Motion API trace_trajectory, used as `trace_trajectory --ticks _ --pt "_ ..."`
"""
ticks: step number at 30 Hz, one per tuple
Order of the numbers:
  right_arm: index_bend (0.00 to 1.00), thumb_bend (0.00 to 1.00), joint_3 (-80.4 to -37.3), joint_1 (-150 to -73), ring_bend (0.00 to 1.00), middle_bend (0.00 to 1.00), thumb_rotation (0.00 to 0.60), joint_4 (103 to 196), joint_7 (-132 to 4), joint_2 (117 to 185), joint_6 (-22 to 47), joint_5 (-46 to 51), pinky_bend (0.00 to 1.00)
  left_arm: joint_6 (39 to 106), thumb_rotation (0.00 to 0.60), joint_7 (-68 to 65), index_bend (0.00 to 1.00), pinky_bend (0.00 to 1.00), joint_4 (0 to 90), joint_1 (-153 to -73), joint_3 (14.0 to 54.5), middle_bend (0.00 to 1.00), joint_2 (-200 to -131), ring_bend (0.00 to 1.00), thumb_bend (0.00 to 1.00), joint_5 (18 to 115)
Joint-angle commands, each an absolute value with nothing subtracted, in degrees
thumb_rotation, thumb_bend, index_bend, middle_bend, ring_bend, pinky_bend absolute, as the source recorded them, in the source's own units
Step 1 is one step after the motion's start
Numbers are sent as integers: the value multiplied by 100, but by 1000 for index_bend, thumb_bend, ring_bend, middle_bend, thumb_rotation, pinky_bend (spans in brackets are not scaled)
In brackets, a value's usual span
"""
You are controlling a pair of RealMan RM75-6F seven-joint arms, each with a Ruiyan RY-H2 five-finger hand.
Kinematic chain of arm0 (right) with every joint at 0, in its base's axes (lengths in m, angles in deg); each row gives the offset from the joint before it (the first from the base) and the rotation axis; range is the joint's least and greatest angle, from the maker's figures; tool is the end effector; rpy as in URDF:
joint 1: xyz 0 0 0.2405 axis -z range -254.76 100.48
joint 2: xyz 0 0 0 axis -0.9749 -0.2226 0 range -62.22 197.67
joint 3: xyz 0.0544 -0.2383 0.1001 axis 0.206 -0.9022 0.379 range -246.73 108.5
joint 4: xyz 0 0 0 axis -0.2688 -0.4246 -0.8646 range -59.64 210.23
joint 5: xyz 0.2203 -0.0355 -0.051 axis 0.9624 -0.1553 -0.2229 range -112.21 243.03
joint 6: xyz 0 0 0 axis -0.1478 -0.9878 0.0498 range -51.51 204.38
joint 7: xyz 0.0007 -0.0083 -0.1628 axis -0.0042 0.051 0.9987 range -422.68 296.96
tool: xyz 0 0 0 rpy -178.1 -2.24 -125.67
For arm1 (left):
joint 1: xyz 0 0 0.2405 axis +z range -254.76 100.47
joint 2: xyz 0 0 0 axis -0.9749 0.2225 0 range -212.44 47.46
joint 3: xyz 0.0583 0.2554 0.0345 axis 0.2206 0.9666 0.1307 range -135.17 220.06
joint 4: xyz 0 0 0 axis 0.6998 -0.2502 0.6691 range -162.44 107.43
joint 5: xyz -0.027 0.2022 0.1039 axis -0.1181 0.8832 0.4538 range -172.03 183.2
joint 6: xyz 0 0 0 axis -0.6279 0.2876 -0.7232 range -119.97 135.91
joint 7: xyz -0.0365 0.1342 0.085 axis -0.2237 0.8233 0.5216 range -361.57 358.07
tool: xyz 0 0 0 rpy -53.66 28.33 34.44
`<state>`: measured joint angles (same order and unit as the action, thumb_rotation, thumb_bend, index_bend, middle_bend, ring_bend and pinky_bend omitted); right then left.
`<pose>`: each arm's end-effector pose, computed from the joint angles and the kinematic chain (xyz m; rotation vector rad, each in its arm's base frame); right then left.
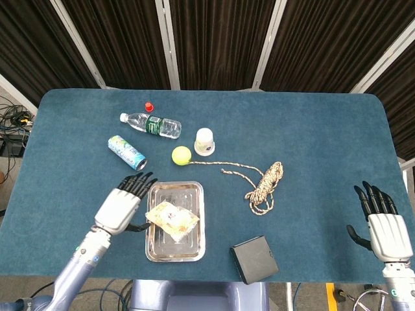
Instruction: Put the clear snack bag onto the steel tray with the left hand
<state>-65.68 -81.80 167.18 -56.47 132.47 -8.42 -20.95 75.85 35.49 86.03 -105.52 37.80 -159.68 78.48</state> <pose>-0.3252 -0.2034 0.1429 1.4195 -0.8152 0.8312 -0.1358 0.2629 0.0179 -1.8736 -0.8315 -0.9366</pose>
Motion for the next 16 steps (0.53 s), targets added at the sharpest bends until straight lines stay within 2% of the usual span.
trace_trajectory --ticks 1,5,9,13,16 --pt "0 303 -6570 -8179 0 0 600 16721 -5636 13247 -842 -2096 110 7855 600 3274 0 113 8661 -10347 3887 0 -15600 0 116 8103" --pt "0 303 -6572 -8181 0 0 600 16733 -5612 13252 -824 -2082 110 8532 600 2690 0 103 8419 -9830 4203 0 -15076 0 87 8743" --pt "0 302 -6581 -8194 0 0 600 16746 -5548 13271 -798 -2087 111 9186 600 2007 0 16 7881 -9295 4508 0 -14775 0 51 9167" --pt "0 303 -6604 -8206 0 0 600 16745 -5457 13303 -760 -2093 110 9637 600 1172 0 0 7281 -8837 4729 0 -14576 0 29 9310" --pt "0 303 -6609 -8211 0 0 600 16748 -5396 13320 -748 -2090 111 9667 600 754 0 0 6986 -8634 4824 0 -14489 0 22 9221"
